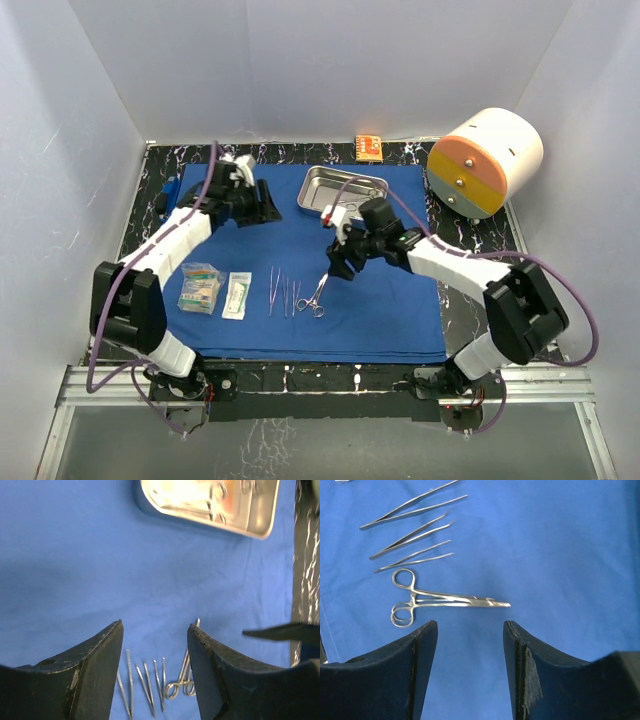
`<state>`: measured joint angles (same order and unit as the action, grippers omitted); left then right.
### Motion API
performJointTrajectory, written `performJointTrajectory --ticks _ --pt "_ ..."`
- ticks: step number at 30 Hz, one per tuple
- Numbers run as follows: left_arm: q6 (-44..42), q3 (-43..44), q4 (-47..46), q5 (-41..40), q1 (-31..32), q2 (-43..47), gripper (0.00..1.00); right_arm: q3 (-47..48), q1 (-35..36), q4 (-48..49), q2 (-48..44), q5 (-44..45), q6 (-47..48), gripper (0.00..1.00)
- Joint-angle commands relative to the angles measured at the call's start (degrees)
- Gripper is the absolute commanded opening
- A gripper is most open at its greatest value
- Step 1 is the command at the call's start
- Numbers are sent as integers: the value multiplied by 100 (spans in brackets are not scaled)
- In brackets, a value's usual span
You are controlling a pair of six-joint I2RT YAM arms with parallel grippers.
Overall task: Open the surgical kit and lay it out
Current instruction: Adjust the medical item in the surgical kit.
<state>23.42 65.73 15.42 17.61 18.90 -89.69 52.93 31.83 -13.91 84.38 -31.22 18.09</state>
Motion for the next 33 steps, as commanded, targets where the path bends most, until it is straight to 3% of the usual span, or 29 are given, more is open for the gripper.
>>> performJointTrajectory --ticks 1,15,33 --pt "-16 338 -47 359 -684 544 54 347 666 736 402 711 -36 52" --pt "206 164 -279 701 -1386 1019 57 1001 1576 624 1682 1710 231 49" --pt "477 -16 -438 866 -1605 1058 59 927 1930 357 1856 1971 482 45"
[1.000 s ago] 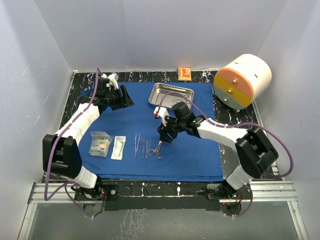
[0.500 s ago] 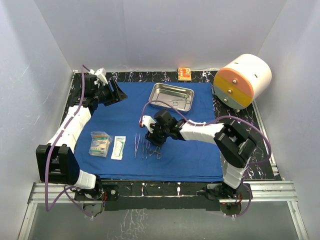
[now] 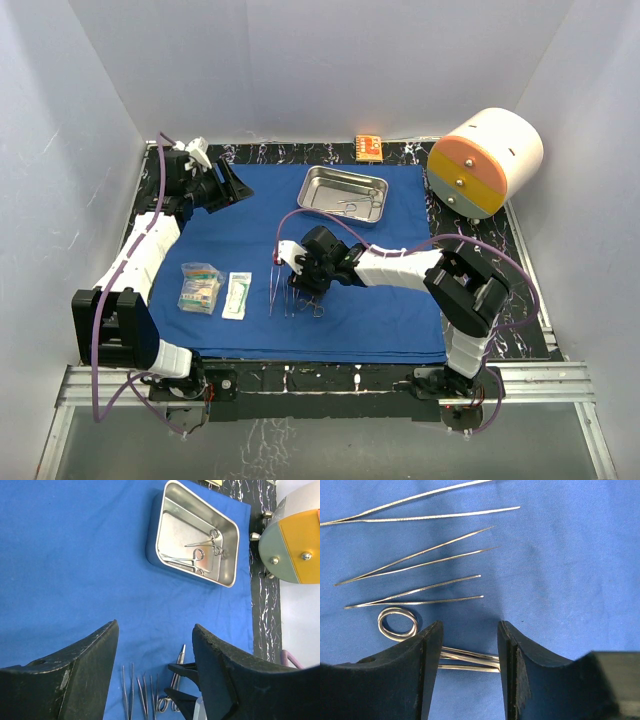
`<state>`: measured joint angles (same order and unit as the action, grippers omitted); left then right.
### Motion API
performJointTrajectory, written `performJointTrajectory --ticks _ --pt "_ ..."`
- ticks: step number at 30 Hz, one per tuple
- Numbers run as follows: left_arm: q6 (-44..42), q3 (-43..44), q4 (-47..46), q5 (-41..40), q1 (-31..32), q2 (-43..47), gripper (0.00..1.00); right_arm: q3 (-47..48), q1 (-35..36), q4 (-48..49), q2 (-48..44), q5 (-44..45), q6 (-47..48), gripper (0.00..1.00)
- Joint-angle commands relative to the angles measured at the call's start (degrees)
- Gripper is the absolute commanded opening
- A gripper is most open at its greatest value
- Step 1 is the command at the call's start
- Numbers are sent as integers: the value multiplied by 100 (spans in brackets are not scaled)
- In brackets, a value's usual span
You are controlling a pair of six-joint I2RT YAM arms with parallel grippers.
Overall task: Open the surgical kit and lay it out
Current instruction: Adjust the medical item in the surgical kit.
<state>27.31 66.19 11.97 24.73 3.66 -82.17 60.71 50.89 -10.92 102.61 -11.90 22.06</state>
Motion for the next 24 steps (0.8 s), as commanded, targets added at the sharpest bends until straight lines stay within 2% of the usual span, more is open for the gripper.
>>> performJointTrajectory --ticks 1,24 --pt "98 -65 -97 158 -99 311 60 139 30 47 32 39 97 45" --pt "195 -155 -163 208 -224 301 61 218 163 -497 105 -204 445 42"
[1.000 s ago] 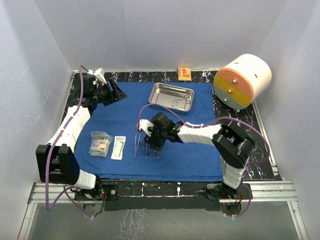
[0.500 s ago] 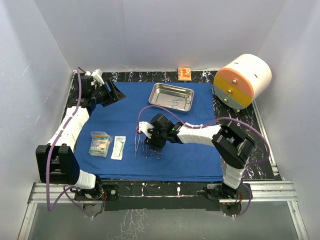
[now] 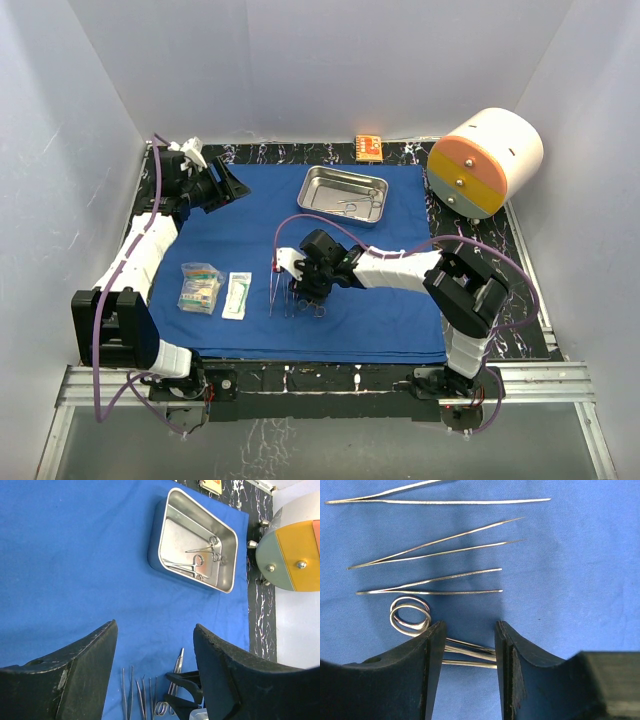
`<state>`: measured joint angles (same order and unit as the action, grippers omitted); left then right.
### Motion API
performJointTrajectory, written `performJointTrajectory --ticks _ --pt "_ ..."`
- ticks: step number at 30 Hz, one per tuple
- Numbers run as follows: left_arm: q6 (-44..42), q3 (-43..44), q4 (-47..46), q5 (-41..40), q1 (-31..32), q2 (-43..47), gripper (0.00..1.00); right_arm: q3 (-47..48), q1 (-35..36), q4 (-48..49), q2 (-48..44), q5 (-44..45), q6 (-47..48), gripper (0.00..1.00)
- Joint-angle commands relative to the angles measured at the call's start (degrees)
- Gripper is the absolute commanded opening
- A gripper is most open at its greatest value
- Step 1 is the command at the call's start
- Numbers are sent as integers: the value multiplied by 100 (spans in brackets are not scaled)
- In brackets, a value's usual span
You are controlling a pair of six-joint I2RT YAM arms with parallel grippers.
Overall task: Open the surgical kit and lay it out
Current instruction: Adjust the medical item in the surgical kit.
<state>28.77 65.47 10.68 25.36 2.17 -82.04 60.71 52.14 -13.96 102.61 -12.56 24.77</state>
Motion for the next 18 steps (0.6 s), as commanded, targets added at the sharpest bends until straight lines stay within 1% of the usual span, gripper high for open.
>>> performJointTrajectory --ticks 1,18 --pt "47 -85 -31 144 -83 293 61 234 41 -226 114 -139 188 41" --pt "102 -166 -57 153 -162 331 61 537 37 -896 297 -242 500 38"
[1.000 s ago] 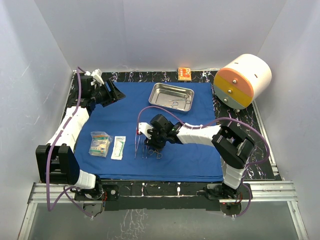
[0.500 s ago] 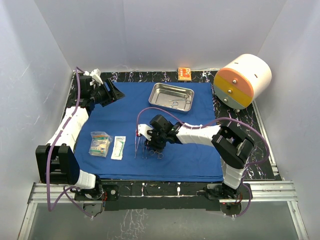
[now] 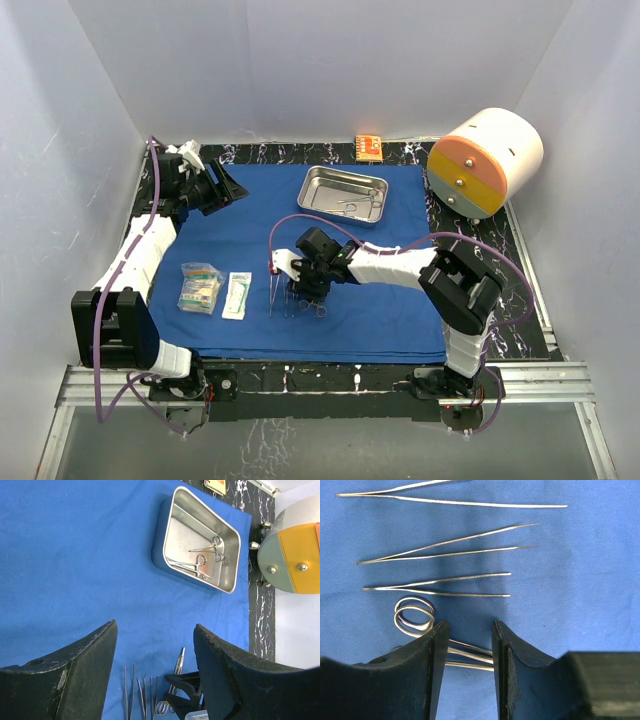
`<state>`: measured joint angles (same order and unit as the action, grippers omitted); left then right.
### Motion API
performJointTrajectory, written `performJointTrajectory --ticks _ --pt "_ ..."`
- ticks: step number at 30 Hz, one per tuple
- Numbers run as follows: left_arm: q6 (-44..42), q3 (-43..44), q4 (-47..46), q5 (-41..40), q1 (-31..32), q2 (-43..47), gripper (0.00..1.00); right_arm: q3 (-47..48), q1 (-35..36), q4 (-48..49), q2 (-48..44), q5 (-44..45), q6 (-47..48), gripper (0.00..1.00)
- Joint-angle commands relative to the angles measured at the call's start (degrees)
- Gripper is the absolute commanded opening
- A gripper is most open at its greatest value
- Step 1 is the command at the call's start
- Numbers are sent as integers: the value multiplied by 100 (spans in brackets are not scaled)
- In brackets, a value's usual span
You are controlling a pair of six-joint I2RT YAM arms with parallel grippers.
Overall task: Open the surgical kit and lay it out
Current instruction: Adjust the medical item in the surgical kit.
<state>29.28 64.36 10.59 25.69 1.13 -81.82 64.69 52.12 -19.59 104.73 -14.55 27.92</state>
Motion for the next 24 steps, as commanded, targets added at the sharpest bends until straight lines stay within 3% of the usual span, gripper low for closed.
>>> performJointTrajectory --ticks 1,24 --pt "52 -55 -44 120 -59 310 61 141 44 -355 83 -62 213 37" --pt "130 -160 -105 164 -126 316 62 367 43 -1016 65 -250 797 33"
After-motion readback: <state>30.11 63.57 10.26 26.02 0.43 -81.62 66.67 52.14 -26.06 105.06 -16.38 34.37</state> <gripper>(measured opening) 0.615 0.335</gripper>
